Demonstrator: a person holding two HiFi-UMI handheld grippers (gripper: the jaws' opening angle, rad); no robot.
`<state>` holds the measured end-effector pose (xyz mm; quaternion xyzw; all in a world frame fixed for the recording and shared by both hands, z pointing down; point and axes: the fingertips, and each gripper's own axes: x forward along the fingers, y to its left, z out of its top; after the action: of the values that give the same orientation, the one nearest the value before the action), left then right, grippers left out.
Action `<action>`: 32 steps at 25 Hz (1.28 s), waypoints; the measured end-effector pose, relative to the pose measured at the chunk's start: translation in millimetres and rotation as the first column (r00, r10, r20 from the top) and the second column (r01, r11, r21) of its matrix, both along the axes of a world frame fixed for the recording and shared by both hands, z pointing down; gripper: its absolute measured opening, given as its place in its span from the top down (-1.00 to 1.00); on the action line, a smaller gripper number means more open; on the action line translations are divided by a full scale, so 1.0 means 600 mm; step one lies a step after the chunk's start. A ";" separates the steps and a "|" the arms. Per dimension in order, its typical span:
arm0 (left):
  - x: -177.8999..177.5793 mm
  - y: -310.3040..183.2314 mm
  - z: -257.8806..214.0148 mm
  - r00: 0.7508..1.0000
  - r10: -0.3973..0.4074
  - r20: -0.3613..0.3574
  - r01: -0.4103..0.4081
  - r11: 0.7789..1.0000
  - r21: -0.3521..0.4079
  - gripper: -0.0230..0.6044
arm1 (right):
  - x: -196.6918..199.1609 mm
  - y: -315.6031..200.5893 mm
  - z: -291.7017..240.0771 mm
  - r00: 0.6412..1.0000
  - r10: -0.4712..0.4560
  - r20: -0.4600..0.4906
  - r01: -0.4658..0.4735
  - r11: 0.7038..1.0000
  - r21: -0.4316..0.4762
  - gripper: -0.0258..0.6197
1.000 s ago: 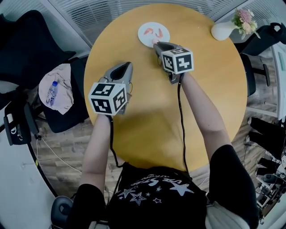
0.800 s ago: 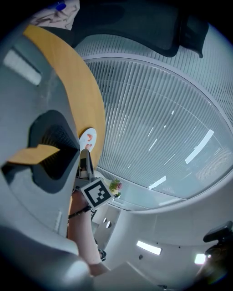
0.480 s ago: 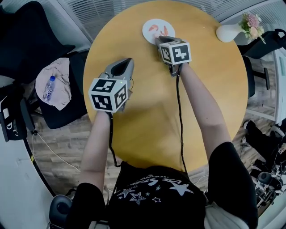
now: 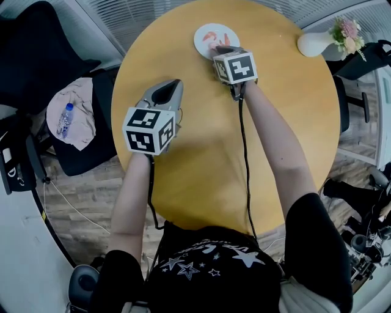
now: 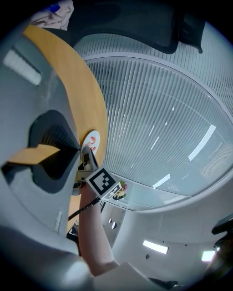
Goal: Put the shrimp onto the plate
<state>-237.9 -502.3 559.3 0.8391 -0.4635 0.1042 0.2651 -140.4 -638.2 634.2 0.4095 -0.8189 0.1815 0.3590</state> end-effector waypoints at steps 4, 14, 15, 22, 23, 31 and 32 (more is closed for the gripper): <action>0.002 0.000 0.001 1.000 -0.002 0.001 0.002 1.000 -0.006 0.92 | 0.000 -0.004 0.001 1.000 0.023 0.019 -0.022 0.999 -0.033 0.74; 0.005 0.005 0.000 1.000 0.001 0.005 -0.001 1.000 -0.013 0.92 | 0.005 -0.002 -0.004 0.996 0.035 0.078 -0.029 0.997 -0.078 0.61; 0.004 0.007 -0.001 1.000 -0.001 0.007 0.001 1.000 -0.014 0.92 | 0.006 0.000 -0.008 0.995 0.043 0.093 -0.036 0.996 -0.076 0.61; -0.011 0.027 -0.011 0.999 -0.022 0.025 0.022 0.999 -0.026 0.92 | 0.011 0.028 -0.037 0.989 0.052 0.137 -0.043 0.997 -0.063 0.61; -0.012 0.030 -0.016 0.999 -0.023 0.030 0.024 0.999 -0.021 0.92 | 0.012 0.033 -0.044 0.988 0.049 0.144 -0.041 0.997 -0.059 0.61; -0.001 0.067 -0.066 0.998 -0.048 0.038 0.048 0.999 0.004 0.92 | 0.020 0.082 -0.122 0.979 0.014 0.204 -0.012 1.000 -0.011 0.62; 0.002 0.073 -0.073 0.998 -0.052 0.042 0.052 0.999 0.008 0.92 | 0.021 0.090 -0.131 0.978 0.007 0.210 -0.005 1.000 -0.007 0.62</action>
<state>-236.9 -458.7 515.2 0.8253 -0.4908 0.1134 0.2552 -127.6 -584.4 555.7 0.3894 -0.8504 0.2273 0.2712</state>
